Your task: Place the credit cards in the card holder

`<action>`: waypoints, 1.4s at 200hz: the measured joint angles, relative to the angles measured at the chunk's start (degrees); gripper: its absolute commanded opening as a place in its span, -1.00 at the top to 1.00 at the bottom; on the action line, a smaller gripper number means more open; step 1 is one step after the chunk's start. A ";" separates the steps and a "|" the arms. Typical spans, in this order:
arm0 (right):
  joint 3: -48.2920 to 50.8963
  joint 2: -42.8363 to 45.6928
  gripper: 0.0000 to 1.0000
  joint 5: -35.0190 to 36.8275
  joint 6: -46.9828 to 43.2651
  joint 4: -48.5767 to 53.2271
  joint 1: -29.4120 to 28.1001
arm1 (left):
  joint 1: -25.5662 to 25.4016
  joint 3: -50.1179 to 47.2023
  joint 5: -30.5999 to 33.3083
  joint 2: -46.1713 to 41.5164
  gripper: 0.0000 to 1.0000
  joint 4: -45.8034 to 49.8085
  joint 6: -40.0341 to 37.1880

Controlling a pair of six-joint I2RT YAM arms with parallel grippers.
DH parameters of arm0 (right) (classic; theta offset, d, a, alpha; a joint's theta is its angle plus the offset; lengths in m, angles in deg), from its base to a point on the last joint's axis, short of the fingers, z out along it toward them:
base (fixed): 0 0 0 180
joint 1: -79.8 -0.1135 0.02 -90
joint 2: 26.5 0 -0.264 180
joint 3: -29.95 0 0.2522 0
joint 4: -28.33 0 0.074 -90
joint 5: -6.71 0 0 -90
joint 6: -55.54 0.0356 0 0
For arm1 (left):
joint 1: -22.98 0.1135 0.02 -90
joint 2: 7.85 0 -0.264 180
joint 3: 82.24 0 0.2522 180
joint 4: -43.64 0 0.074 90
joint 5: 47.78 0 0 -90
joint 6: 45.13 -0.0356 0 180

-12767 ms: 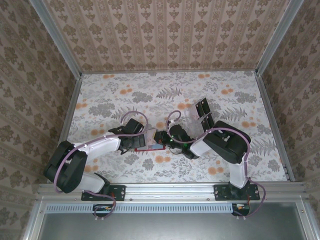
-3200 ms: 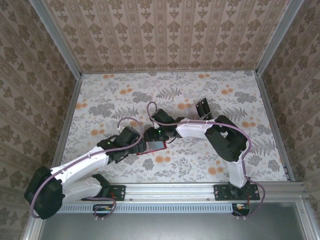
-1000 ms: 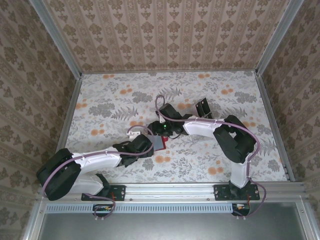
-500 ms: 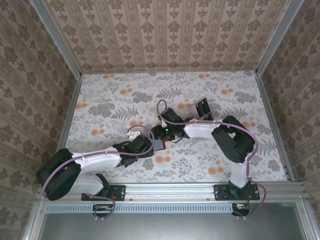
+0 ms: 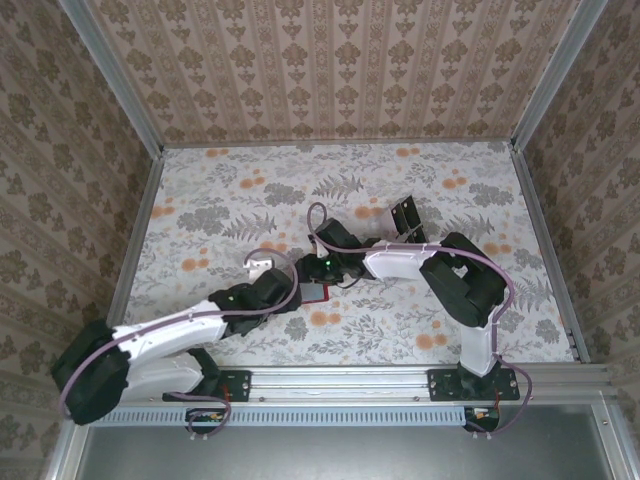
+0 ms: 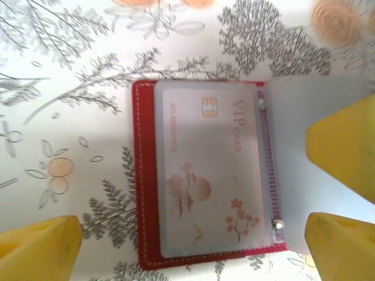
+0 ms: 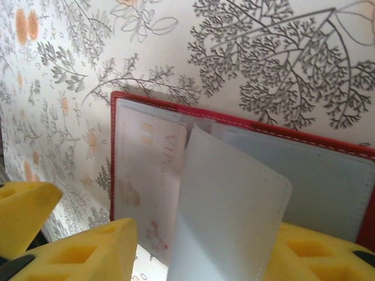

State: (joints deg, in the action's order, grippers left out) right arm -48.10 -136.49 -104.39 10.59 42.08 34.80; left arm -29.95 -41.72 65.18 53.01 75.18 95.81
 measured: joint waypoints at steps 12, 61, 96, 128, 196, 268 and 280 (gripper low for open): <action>-0.85 0.00 -0.09 0.00 0.17 0.07 -0.35 | 0.68 0.00 0.81 -3.65 -1.00 1.79 0.09; -7.26 -2.45 -0.09 0.02 0.22 0.55 -3.56 | 4.85 0.11 2.62 -14.95 -1.00 7.78 0.17; -12.44 -8.31 -0.08 0.20 0.35 1.53 -5.20 | 5.77 0.11 2.60 -17.22 -1.00 9.73 0.42; -14.40 -10.78 -0.08 0.28 0.44 1.79 -6.05 | 5.79 -0.13 2.38 -17.49 -1.00 10.05 0.52; -14.75 -10.67 -0.09 0.24 0.11 2.62 -5.88 | 5.84 -0.76 2.08 -17.49 -1.00 9.64 0.52; -11.72 5.97 -0.10 -1.79 -2.84 6.58 3.56 | 6.58 -0.46 1.70 -16.35 -1.00 9.16 0.44; -10.54 10.56 -0.09 -1.33 -4.13 7.30 6.45 | 6.78 -0.07 1.64 -15.56 -1.00 9.25 0.24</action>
State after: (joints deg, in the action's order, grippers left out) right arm -58.63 -125.94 -105.73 6.46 49.38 41.25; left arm -23.17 -41.78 66.82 37.45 84.43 96.05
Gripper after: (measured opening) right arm 0.548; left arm 0.997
